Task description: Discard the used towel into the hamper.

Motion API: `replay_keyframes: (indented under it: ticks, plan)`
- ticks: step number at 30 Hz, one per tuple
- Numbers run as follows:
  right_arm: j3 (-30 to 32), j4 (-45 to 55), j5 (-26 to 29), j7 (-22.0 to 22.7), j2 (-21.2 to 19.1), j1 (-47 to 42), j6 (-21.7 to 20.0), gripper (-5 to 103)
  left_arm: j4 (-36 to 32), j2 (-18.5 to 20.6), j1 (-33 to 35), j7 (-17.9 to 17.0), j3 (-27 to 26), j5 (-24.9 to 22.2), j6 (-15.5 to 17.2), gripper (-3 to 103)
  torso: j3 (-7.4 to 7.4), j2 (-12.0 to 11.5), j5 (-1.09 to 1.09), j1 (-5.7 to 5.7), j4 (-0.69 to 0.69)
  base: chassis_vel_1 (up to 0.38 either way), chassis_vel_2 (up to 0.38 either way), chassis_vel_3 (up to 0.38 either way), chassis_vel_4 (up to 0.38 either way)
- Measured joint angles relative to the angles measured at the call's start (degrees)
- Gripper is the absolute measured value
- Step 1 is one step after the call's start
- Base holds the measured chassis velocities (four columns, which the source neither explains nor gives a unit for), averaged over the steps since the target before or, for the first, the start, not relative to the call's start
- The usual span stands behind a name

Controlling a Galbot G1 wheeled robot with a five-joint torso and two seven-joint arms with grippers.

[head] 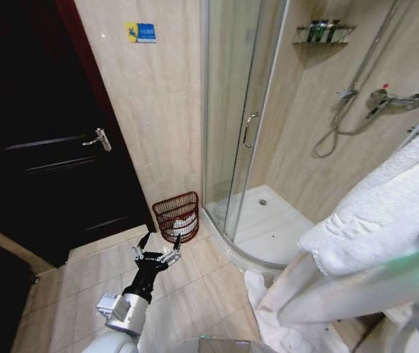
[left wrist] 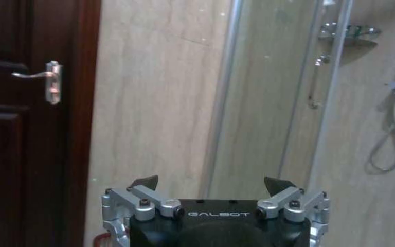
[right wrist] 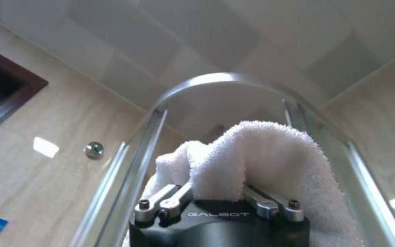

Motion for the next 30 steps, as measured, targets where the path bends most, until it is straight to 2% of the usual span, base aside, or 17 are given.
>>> replay_keyframes:
  ticks: [18, 30]
  plan:
    - [0.50, 0.00, -0.20, -0.36, 0.17, 0.02, 0.38, 11, 0.00, 0.00, 0.00, 0.00, 0.00, 0.00, 0.00, 100, 0.00, 0.00, -0.02, 0.00, 0.02, 0.099, 0.098, 0.103, 0.098]
    - [0.34, 0.00, -0.22, -0.63, 0.39, -0.06, 0.80, 11, 0.00, 0.00, 0.00, 0.00, 0.00, 0.00, 0.00, 100, 0.00, 0.00, 0.00, 0.00, -0.01, 0.076, 0.072, -0.053, -0.041]
